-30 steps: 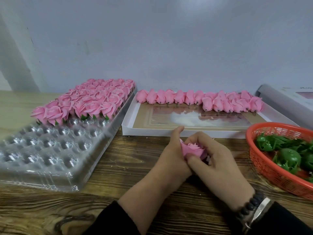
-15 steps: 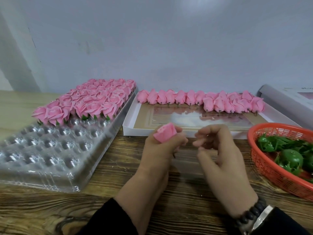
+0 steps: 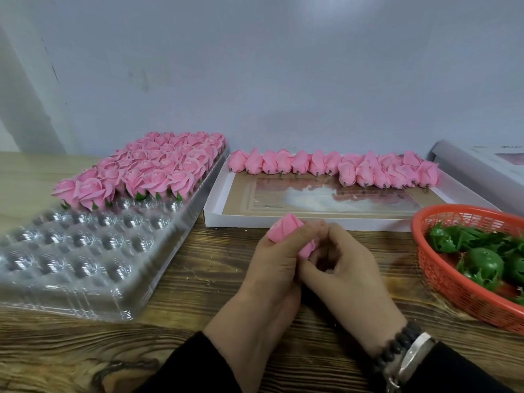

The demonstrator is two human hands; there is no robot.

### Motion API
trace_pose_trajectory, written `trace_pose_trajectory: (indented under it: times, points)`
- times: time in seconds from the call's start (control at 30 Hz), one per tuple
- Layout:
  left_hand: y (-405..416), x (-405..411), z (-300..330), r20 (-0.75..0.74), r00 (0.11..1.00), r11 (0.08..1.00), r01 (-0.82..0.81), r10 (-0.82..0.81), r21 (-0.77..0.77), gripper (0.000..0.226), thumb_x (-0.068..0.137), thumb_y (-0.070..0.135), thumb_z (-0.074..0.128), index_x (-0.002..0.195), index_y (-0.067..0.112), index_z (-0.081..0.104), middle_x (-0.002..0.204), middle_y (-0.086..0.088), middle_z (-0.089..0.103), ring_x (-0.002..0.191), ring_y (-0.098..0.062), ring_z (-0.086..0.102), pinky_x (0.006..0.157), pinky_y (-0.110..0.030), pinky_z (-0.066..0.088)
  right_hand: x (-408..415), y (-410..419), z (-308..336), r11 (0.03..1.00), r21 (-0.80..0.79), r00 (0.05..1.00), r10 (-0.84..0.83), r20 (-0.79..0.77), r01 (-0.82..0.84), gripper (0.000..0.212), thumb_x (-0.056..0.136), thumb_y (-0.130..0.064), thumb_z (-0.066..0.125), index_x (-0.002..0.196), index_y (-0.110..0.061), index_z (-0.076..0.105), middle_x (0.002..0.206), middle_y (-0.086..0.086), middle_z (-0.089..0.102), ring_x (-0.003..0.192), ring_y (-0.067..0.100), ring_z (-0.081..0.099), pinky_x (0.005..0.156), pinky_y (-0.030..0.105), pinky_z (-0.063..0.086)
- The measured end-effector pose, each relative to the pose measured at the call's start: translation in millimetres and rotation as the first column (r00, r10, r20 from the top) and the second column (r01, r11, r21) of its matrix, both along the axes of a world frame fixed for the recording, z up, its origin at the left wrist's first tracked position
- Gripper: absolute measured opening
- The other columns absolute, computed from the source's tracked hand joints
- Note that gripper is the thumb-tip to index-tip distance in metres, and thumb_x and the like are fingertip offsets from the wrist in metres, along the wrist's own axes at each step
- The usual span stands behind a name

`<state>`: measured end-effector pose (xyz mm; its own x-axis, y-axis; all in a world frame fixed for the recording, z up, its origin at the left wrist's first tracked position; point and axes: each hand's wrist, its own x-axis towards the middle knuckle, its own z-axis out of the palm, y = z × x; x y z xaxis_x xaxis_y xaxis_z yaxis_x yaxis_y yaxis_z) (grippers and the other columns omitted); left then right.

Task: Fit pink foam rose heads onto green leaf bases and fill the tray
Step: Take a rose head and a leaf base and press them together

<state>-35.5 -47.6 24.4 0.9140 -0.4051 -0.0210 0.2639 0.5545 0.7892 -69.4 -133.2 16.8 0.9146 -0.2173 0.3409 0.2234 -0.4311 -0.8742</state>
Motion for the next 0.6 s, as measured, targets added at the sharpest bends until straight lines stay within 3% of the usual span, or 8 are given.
trace_pose_trajectory:
  times: [0.17, 0.23, 0.33, 0.47, 0.53, 0.6]
  points:
    - [4, 7, 0, -0.012, 1.000, 0.995, 0.009, -0.008, 0.102, 0.035, 0.063, 0.030, 0.070, 0.081, 0.002, 0.061, 0.076, -0.018, 0.059, 0.067, -0.026, 0.058, 0.060, -0.031, 0.048, -1, -6, 3, 0.926, 0.321, 0.966, 0.239, -0.099, -0.197, 0.012, 0.073, -0.014, 0.068, 0.070, -0.005, 0.061, 0.057, 0.000, 0.057, 0.056, 0.008, 0.050, 0.056, 0.016, 0.042]
    - [4, 7, 0, -0.007, 1.000, 0.994, -0.003, 0.003, 0.112, 0.036, 0.059, 0.034, 0.072, 0.072, 0.005, 0.054, 0.075, -0.018, 0.053, 0.067, -0.024, 0.053, 0.059, -0.030, 0.040, -1, -7, 3, 0.913, 0.342, 0.954, 0.276, -0.119, -0.222, 0.017, 0.077, -0.013, 0.066, 0.073, 0.003, 0.061, 0.059, 0.003, 0.057, 0.058, 0.010, 0.050, 0.058, 0.017, 0.042]
    - [6, 9, -1, 0.004, 1.000, 0.993, -0.008, 0.008, 0.119, 0.032, 0.056, 0.034, 0.072, 0.060, 0.009, 0.053, 0.073, -0.016, 0.065, 0.063, -0.021, 0.062, 0.054, -0.029, 0.044, -1, -8, 1, 0.888, 0.403, 0.939, 0.306, -0.157, -0.222, 0.015, 0.080, -0.010, 0.062, 0.073, 0.004, 0.061, 0.057, 0.005, 0.056, 0.058, 0.013, 0.049, 0.060, 0.023, 0.040]
    - [7, 7, 1, 0.019, 0.997, 0.992, -0.078, 0.077, 0.101, 0.026, 0.066, 0.025, 0.070, 0.071, 0.010, 0.049, 0.056, -0.004, 0.063, 0.052, -0.017, 0.061, 0.045, -0.025, 0.046, -3, -7, 3, 0.906, 0.355, 0.932, 0.309, -0.188, -0.229, 0.019, 0.084, -0.014, 0.060, 0.069, -0.004, 0.065, 0.054, 0.006, 0.058, 0.054, 0.011, 0.050, 0.055, 0.018, 0.042]
    - [9, 8, 3, 0.176, 0.968, 0.958, -0.213, 0.181, 0.190, 0.022, 0.075, 0.012, 0.070, 0.083, 0.011, 0.049, 0.051, -0.003, 0.056, 0.046, -0.016, 0.055, 0.042, -0.023, 0.043, -4, -7, 3, 0.961, 0.210, 0.965, 0.216, -0.151, -0.182, 0.024, 0.086, -0.019, 0.058, 0.065, -0.010, 0.066, 0.056, 0.006, 0.061, 0.054, 0.011, 0.051, 0.056, 0.020, 0.042]
    - [13, 12, 2, 0.476, 0.850, 0.823, -0.429, 0.227, 0.373, 0.028, 0.077, 0.006, 0.070, 0.095, 0.014, 0.050, 0.056, -0.007, 0.053, 0.046, -0.016, 0.050, 0.044, -0.024, 0.043, -4, -10, 3, 0.997, 0.068, 0.998, 0.050, -0.038, -0.047, 0.020, 0.084, -0.018, 0.058, 0.067, -0.010, 0.063, 0.063, 0.006, 0.062, 0.060, 0.012, 0.052, 0.061, 0.025, 0.042]
